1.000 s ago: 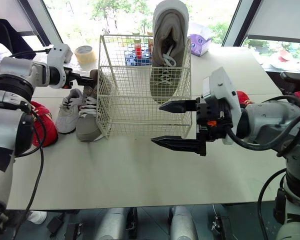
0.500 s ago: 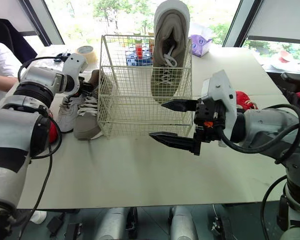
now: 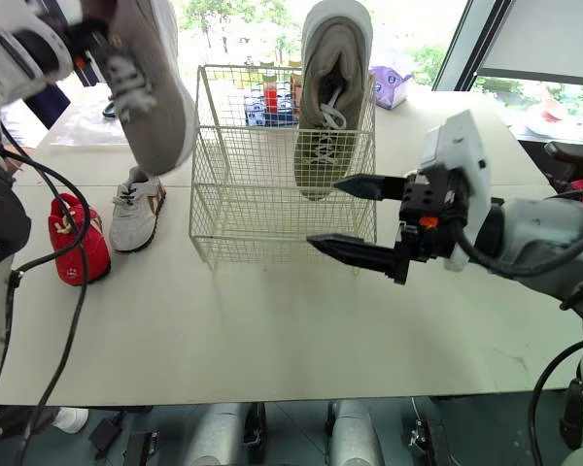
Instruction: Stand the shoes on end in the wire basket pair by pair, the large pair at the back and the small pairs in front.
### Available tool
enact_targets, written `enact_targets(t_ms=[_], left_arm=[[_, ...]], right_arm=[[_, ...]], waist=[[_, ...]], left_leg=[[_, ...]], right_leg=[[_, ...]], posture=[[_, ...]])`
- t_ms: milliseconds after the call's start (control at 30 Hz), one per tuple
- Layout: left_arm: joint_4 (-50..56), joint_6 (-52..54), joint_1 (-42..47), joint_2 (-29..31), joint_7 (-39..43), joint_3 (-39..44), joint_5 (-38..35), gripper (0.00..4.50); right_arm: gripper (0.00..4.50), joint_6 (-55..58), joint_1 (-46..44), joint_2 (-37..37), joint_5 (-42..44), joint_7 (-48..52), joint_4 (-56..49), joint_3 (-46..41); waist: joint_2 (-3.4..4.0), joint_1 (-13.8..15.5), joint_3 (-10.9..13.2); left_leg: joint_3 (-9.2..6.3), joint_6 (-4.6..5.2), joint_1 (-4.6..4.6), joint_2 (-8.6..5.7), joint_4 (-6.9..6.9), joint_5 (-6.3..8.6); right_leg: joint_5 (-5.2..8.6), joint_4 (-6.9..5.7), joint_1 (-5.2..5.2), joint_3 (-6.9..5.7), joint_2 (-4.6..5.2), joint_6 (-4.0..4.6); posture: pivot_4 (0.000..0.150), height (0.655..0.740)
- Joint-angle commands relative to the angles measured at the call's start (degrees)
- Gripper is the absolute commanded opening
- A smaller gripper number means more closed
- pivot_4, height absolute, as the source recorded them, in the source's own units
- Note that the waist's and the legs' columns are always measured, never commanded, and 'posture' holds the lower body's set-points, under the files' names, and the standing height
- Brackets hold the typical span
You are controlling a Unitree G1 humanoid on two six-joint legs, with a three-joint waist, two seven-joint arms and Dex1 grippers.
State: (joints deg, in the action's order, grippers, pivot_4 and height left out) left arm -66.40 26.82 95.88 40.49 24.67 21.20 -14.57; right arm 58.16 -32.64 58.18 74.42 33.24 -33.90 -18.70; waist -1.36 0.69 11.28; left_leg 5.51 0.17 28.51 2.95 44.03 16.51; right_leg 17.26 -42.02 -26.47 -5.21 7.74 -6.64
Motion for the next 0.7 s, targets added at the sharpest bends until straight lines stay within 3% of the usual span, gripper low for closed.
enact_targets(t_ms=[33,167,333,467,700], left_arm=[[13.3,-8.0,-0.6,0.1,-1.3,3.1,-3.5,0.05],[30.0,-15.5,-5.0,-5.2,-2.3,2.8,-5.4,0.05],[40.6,-22.8,-10.0,-15.2,-8.1,-2.2,-2.1,0.05],[43.0,-30.2,-13.2,-23.8,-13.9,-5.5,1.2,0.05],[39.6,-39.9,-18.2,-27.3,-18.3,-10.7,8.5,0.05]], right_arm=[[4.50,-1.2,-1.2,3.6,-2.0,2.3,3.0,-2.7],[4.50,-2.5,-3.6,5.8,-3.7,4.3,7.1,-3.2],[4.50,-2.5,-6.0,6.5,-4.6,5.5,9.6,-2.6],[4.50,-1.0,-4.5,9.1,-5.4,6.4,11.6,-5.6],[4.50,0.9,-3.0,9.7,-2.5,5.2,10.5,-9.9]], waist=[[0.00,-0.1,0.0],[-0.02,0.1,0.0],[-0.06,0.3,-0.1],[-0.04,0.2,-0.1],[0.01,-0.6,-0.1]], left_leg=[[0.01,0.00,0.00,0.00,0.00,0.00],[-0.01,0.00,0.04,0.00,0.02,0.00],[-0.04,0.01,-0.02,-0.05,0.11,0.00],[-0.03,0.02,-0.09,-0.06,0.13,0.00],[0.10,0.01,-0.10,-0.01,-0.11,0.00]], right_leg=[[0.00,0.00,0.00,0.01,0.00,0.00],[0.00,0.01,0.00,0.00,0.00,0.00],[-0.02,0.03,0.18,-0.02,0.03,-0.03],[-0.03,-0.01,0.23,-0.01,0.05,-0.03],[-0.03,0.00,-0.02,0.07,0.02,-0.03]], posture=[[0.150,0.6675],[0.150,0.6675],[0.150,0.6675],[0.150,0.6675],[0.150,0.6675]])
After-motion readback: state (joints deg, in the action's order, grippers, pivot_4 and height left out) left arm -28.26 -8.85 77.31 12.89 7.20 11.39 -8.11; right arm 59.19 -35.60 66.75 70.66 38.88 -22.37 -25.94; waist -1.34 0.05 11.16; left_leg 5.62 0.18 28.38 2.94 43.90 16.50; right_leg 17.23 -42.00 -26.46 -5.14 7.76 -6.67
